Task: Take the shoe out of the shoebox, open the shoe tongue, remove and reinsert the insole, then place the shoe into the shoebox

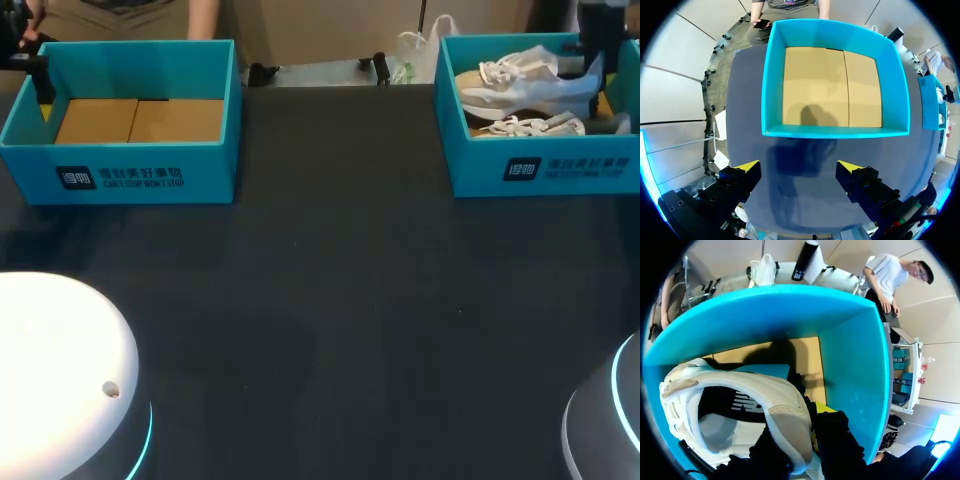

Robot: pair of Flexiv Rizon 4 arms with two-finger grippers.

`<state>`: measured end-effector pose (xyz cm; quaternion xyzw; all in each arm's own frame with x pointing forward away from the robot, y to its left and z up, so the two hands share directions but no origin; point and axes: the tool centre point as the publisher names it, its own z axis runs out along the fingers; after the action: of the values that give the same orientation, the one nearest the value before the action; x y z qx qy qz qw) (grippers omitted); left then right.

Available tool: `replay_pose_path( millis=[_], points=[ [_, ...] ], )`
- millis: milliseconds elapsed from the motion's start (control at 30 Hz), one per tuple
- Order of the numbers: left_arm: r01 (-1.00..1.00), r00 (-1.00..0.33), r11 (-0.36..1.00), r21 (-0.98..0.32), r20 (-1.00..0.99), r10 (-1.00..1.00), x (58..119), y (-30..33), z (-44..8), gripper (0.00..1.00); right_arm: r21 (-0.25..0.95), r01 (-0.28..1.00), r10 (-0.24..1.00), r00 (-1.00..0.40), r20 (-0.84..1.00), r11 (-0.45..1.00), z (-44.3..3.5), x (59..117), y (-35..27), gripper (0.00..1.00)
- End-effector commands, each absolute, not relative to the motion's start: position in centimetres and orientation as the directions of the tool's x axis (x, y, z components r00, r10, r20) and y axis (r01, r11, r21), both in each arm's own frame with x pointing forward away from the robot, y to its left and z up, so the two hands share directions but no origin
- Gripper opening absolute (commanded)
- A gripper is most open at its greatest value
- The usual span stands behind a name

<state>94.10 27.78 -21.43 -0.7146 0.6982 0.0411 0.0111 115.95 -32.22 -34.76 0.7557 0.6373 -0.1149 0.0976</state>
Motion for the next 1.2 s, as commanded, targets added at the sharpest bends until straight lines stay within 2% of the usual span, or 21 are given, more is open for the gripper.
replay_pose_path(
  millis=[33,567,600,700,933,1133,1167,1200],
  points=[
    [-0.999,0.021,-0.024,0.041,-0.075,-0.997,94.0,27.8,-21.4,1.0,-0.019,0.984,0.94,0.164,-0.299,-0.178,-35.5,116.8,-32.6,0.0],
    [-0.999,0.021,-0.024,0.041,-0.075,-0.997,94.0,27.8,-21.4,1.0,-0.048,0.984,0.952,0.15,-0.268,-0.169,-37.0,116.6,-33.3,0.02],
    [-0.999,0.021,-0.024,0.041,-0.075,-0.997,94.0,27.8,-21.4,1.0,-0.053,0.984,0.954,0.151,-0.259,-0.17,-37.1,116.5,-33.2,0.06],
    [-0.999,0.021,-0.024,0.041,-0.075,-0.997,94.0,27.8,-21.4,1.0,-0.056,0.984,0.956,0.15,-0.253,-0.169,-37.2,116.4,-33.1,0.29],
    [-0.999,0.021,-0.024,0.041,-0.075,-0.997,94.0,27.8,-21.4,1.0,-0.052,0.985,0.959,0.15,-0.242,-0.167,-36.8,116.4,-32.9,0.35],
    [-0.999,0.021,-0.024,0.041,-0.075,-0.997,94.0,27.8,-21.4,1.0,-0.035,0.985,0.962,0.155,-0.226,-0.167,-35.4,116.1,-32.5,0.49],
    [-0.999,0.021,-0.024,0.041,-0.075,-0.997,94.0,27.8,-21.4,1.0,-0.028,0.986,0.963,0.157,-0.221,-0.167,-35.0,116.0,-32.4,0.56],
    [-0.999,0.021,-0.024,0.041,-0.075,-0.997,94.0,27.8,-21.4,1.0,-0.025,0.986,0.964,0.159,-0.213,-0.168,-34.6,115.9,-32.3,0.75]
  ],
)
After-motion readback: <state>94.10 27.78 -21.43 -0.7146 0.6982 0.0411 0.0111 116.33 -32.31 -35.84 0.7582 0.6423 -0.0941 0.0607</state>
